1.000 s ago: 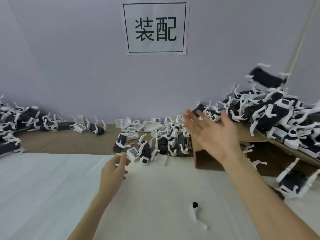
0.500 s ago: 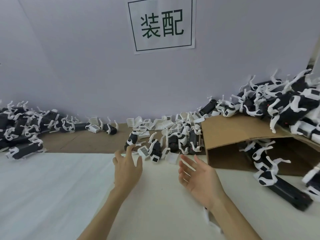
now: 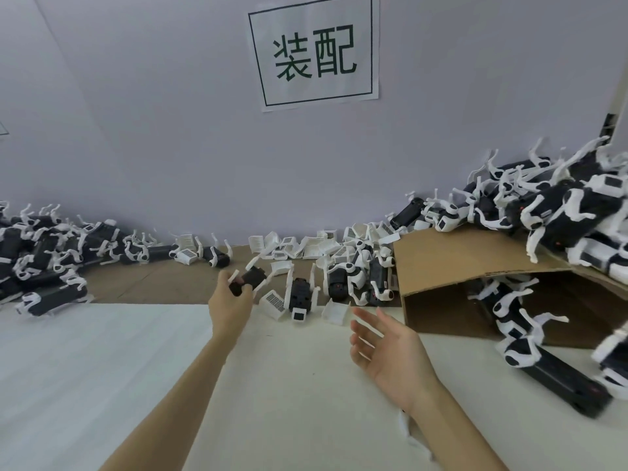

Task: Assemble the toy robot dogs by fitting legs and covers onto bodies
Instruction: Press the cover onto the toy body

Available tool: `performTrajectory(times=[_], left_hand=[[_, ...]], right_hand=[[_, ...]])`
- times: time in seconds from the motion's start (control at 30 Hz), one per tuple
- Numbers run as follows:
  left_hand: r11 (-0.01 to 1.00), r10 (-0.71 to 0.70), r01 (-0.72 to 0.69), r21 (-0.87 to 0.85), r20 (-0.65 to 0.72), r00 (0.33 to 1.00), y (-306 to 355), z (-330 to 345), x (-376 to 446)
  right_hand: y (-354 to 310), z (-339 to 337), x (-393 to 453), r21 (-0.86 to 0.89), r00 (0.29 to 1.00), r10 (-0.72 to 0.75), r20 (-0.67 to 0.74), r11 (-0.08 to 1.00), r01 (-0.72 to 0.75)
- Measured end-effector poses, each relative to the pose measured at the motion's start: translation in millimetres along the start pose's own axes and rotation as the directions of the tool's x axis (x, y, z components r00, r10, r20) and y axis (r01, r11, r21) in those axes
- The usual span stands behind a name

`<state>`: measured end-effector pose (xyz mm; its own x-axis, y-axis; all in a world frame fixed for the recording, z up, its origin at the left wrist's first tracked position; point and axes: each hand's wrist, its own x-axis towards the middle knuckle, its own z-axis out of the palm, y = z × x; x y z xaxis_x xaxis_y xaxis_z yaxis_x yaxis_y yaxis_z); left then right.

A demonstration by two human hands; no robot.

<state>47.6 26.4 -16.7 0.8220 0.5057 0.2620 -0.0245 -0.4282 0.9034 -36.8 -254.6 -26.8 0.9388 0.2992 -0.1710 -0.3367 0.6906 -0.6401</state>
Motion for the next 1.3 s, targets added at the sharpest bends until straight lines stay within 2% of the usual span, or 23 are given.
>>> performTrajectory(times=[0.17,0.3,0.37,0.43,0.47,0.53,0.6,0.67,0.73,0.83,1.03,1.1,1.2,1.23,1.3], left_hand=[[0.949,0.039,-0.022,-0.315,0.05,0.998,24.0,-9.8,-57.3],[0.905,0.129,-0.072,-0.419,0.109,0.986,34.3,-8.5,-96.6],[0.857,0.134,0.024,-0.515,0.268,0.954,35.1,-6.2,-106.0],[0.78,0.126,0.206,-0.591,0.47,0.873,35.9,-3.9,-111.3],[0.76,0.118,0.267,-0.592,0.53,0.84,35.4,-2.3,-112.6],[0.746,0.07,0.339,-0.574,0.573,0.817,34.3,1.4,-113.6],[0.71,0.005,0.425,-0.562,0.607,0.795,34.8,3.7,-114.1],[0.681,0.006,0.477,-0.556,0.655,0.756,37.1,3.3,-115.5],[0.737,0.059,0.416,-0.533,0.663,0.746,39.9,1.8,-118.8],[0.824,0.127,0.263,-0.502,0.616,0.778,42.2,2.7,-125.9],[0.806,0.137,0.284,-0.519,0.631,0.764,41.0,-5.2,-124.1],[0.795,0.146,0.328,-0.511,0.685,0.714,40.9,-8.4,-121.9],[0.713,0.159,0.48,-0.512,0.784,0.6,42.4,-11.3,-120.7],[0.678,0.162,0.519,-0.521,0.794,0.586,42.6,-11.5,-121.1],[0.624,0.162,0.542,-0.563,0.772,0.615,41.6,-8.6,-120.9]], right_hand=[[0.3,2.7,0.8,-0.045,1.0,-0.013,0.003,0.999,0.013],[1.3,5.6,-1.6,-0.238,0.991,-0.12,0.055,0.963,0.129],[1.6,6.4,-3.6,-0.271,0.978,-0.157,0.134,0.944,0.189],[1.0,7.6,-5.5,-0.257,0.967,-0.154,0.204,0.945,0.205],[1.0,9.6,-6.4,-0.26,0.962,-0.148,0.229,0.943,0.207],[2.7,15.0,-8.7,-0.302,0.962,-0.16,0.222,0.927,0.223],[5.1,17.4,-8.1,-0.338,0.969,-0.197,0.152,0.911,0.238],[5.4,17.9,-7.5,-0.358,0.97,-0.233,0.072,0.902,0.243],[4.6,17.0,-8.5,-0.367,0.968,-0.25,0.019,0.899,0.24],[4.5,15.6,-10.5,-0.376,0.963,-0.263,-0.061,0.9,0.222],[8.6,13.5,-8.1,-0.544,0.921,-0.381,-0.078,0.791,0.281],[5.7,10.8,-9.5,-0.498,0.932,-0.361,-0.044,0.817,0.292],[2.5,9.8,-10.5,-0.259,0.965,-0.258,0.052,0.929,0.262],[2.1,10.9,-10.5,-0.181,0.966,-0.245,0.077,0.95,0.255],[2.4,13.2,-10.1,-0.082,0.966,-0.241,0.092,0.965,0.248]])
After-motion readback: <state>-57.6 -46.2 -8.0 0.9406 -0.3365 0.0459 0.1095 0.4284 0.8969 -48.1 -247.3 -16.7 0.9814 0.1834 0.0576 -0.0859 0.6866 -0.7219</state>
